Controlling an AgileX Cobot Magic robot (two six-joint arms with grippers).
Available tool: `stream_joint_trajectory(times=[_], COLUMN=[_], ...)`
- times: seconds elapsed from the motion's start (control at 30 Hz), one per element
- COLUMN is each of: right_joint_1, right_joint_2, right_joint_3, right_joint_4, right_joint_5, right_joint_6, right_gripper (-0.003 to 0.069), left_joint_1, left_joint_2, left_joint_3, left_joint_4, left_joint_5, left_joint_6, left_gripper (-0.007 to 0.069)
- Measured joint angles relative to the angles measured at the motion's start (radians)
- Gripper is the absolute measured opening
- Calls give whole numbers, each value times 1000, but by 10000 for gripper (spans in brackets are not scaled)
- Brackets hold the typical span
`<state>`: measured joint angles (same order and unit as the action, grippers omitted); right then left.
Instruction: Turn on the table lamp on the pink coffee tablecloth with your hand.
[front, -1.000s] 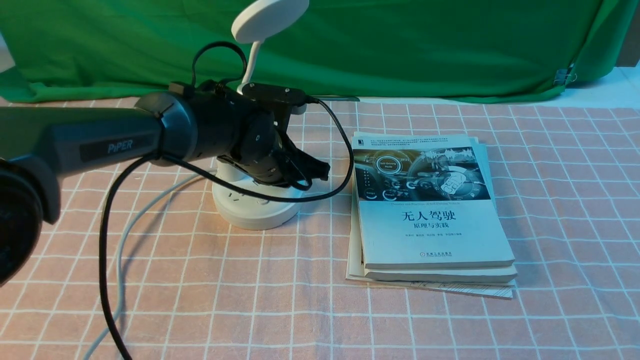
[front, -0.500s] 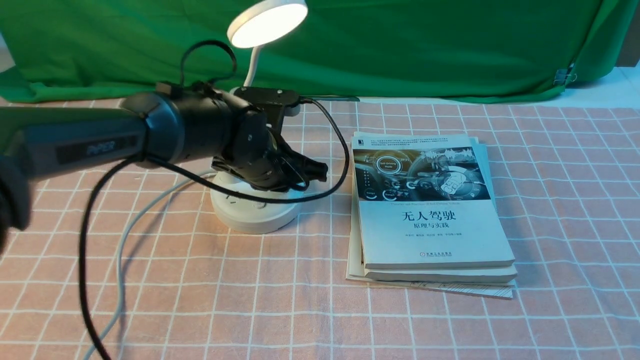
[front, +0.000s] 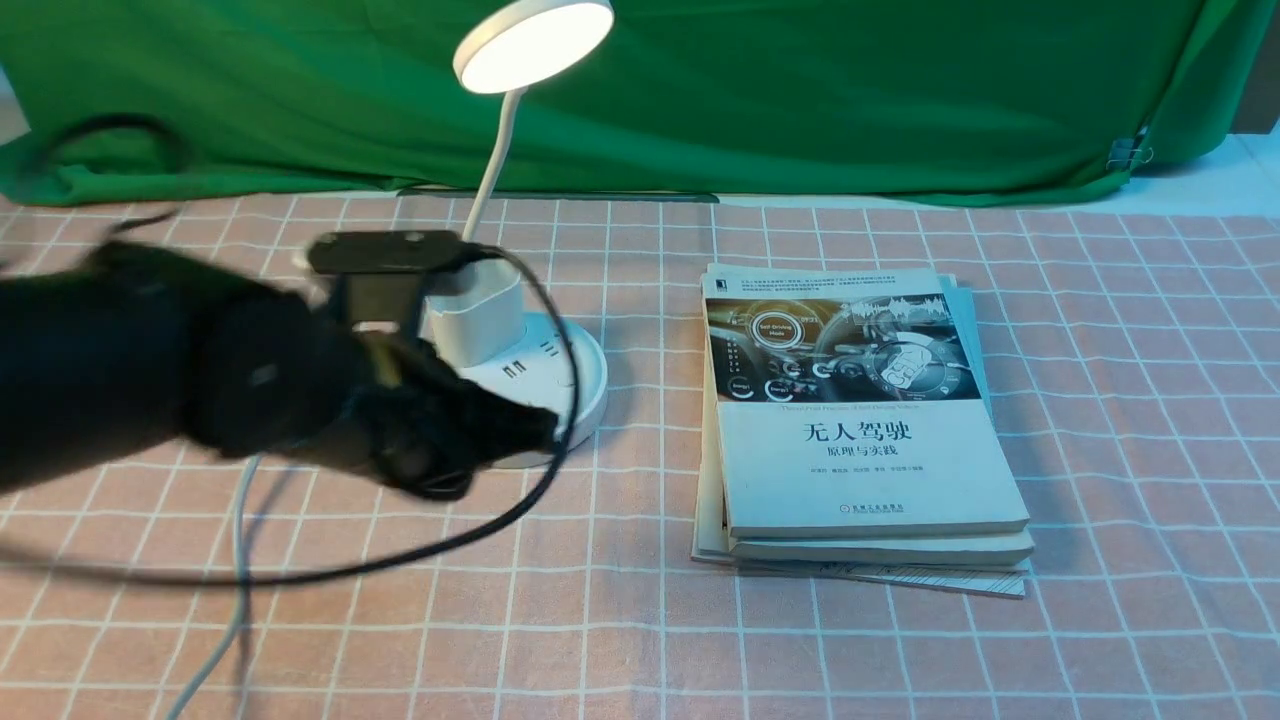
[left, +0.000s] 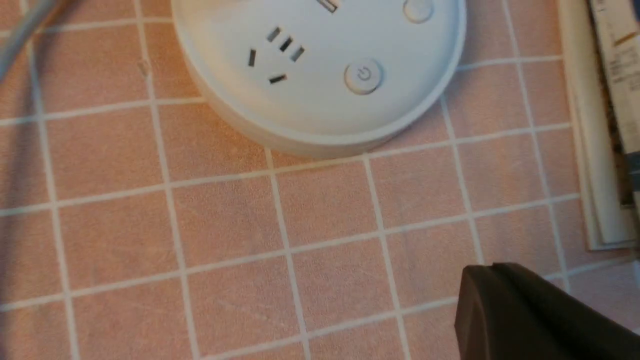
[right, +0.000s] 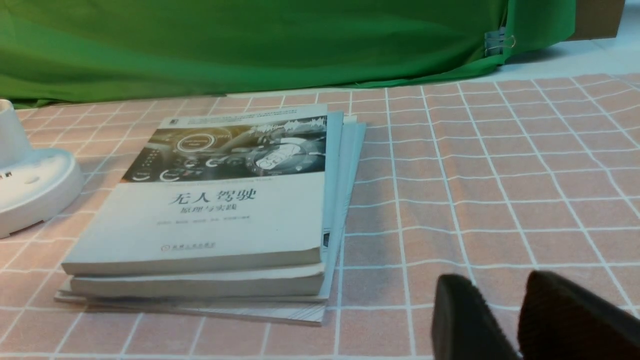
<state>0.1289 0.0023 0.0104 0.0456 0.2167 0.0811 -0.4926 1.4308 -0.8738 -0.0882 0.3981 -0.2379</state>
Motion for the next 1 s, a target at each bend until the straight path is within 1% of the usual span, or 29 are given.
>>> stream_joint_trajectory(times=[0.13,0.3,0.5,0.67,0.87,0.93,1.0], right_joint_1=[0,0,0,0,0,0,0], right_joint_2=[0,0,0,0,0,0,0], right_joint_3=[0,0,0,0,0,0,0], right_joint_4=[0,0,0,0,0,0,0], right_joint_5=[0,0,0,0,0,0,0], right_joint_6=[-1,-1,0,0,0,-1,-1], right_gripper=[238,238,238,238,238,238,238], left_joint_1=[0,0,0,0,0,0,0], left_joint_2=[-220,-540,-762,-874,-893,-897,-931], left_joint_3=[92,190,243,252,252,260,305], left_joint_4=[12,70,79,80,88,134,221], left_joint_5=[-41,-51,-41,-37,-37,-67,-155], left_joint_6=[1,2,4,4,4,4,4], left_gripper=[2,2,2,2,2,2,2])
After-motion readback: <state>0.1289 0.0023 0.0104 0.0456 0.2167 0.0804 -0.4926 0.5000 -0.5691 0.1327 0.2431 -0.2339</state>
